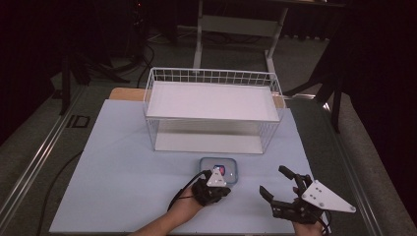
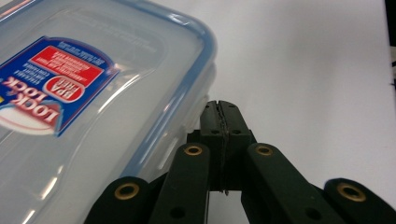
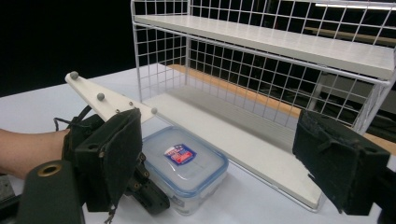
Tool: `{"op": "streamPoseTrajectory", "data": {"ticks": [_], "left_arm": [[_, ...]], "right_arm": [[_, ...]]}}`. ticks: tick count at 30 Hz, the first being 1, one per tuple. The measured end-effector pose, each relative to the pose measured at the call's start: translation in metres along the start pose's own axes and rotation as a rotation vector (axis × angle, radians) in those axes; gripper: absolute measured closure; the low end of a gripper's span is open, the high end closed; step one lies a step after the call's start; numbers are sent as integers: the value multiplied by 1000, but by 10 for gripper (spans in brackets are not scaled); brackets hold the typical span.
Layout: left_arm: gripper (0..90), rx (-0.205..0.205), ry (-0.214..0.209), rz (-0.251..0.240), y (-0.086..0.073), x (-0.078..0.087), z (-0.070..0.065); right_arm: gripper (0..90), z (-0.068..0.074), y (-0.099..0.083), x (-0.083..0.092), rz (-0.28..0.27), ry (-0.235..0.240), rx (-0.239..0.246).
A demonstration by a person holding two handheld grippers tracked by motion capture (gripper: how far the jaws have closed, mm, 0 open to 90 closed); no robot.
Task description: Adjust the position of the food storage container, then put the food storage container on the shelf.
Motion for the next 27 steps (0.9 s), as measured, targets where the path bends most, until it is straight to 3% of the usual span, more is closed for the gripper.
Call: {"op": "streamPoseTrajectory", "data": {"ticks": [2, 3, 7, 9, 10, 12, 13, 14, 16, 17, 18, 19, 21, 25, 26, 27], "left_arm": [[900, -3, -15, -11, -1, 6, -3], [853, 2, -24, -23, -2, 11, -4], [664, 27, 22, -78, -6, 34, -6], [591, 42, 10, -114, -8, 47, -5], [524, 47, 10, -132, -9, 54, -4], [363, 43, -32, -160, -11, 66, -4], [264, 53, -19, -167, -12, 71, -4], [169, 55, -16, -160, -12, 76, -3], [4, 75, -53, -160, -15, 85, -1], [5, 96, -82, -179, -17, 91, 0], [5, 96, -82, -179, -17, 91, 0], [5, 122, -96, -208, -23, 103, 3], [5, 135, -77, -221, -29, 116, 9], [5, 157, -83, -238, -34, 126, 15], [5, 160, -61, -247, -35, 131, 19], [5, 160, -59, -250, -35, 133, 21]], "right_arm": [[158, 0, 0, 0, -1, -1, 3], [158, 1, 0, -1, -6, 5, 1], [158, 2, 0, -3, -8, 8, -2], [157, 3, 1, -3, -6, 10, 4], [150, 3, 1, -3, -6, 7, 8], [144, 5, 2, -3, 3, 7, 12], [137, 5, 3, -4, 4, 11, 7], [136, 5, 3, -4, 7, 15, 6], [132, 6, 3, -6, 19, 33, 1], [128, 7, 3, -6, 24, 30, 13], [128, 7, 3, -6, 24, 30, 13], [128, 8, 4, -6, 22, 26, 18], [135, 8, 5, -6, 19, 31, 11], [158, 7, 6, -7, 36, 43, 11], [158, 8, 6, -9, 42, 42, 16], [158, 9, 7, -12, 49, 73, 12]]}}
Point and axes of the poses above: each handheld gripper's, and its own axes: x roughly backward along the jaws, y roughly out of its top, z roughly to its left, the point moved 4 cm from there along -x, roughly forward along the jaws, and after that the axes turned 15 degrees about z, right-handed, at the moved point
